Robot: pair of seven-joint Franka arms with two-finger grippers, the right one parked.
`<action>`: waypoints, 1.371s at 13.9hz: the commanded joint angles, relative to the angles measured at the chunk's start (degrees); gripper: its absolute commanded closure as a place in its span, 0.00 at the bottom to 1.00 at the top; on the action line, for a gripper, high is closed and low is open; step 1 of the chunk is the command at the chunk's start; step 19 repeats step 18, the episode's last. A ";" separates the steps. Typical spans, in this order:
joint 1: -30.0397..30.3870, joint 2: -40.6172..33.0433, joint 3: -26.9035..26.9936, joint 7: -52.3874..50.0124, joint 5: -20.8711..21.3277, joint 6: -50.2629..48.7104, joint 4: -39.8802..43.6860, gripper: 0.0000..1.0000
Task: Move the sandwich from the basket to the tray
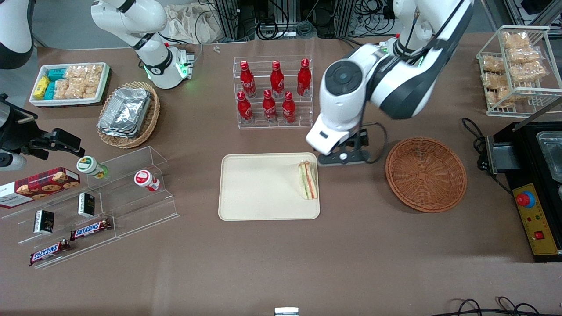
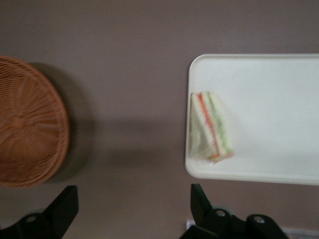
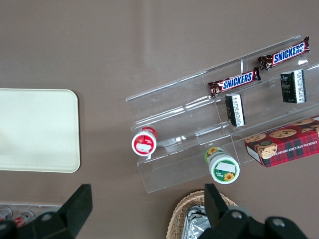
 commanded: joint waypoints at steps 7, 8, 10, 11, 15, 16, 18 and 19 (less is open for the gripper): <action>16.01 -10.60 1.96 19.94 -11.87 -10.70 -0.67 0.00; 14.88 -11.75 6.06 22.49 -12.48 -12.11 -0.75 0.00; 10.58 -15.00 16.06 28.99 -15.80 -14.22 -1.63 0.00; 7.43 -16.49 21.60 30.93 -17.22 -15.37 -2.42 0.00; 0.64 -20.10 35.00 35.96 -16.70 -15.38 -4.70 0.00; -0.76 -19.85 37.54 35.44 -17.31 -15.81 -4.27 0.00; -1.57 -18.88 38.54 35.88 -17.23 -15.99 -2.79 0.00; -1.57 -18.88 38.54 35.88 -17.23 -15.99 -2.79 0.00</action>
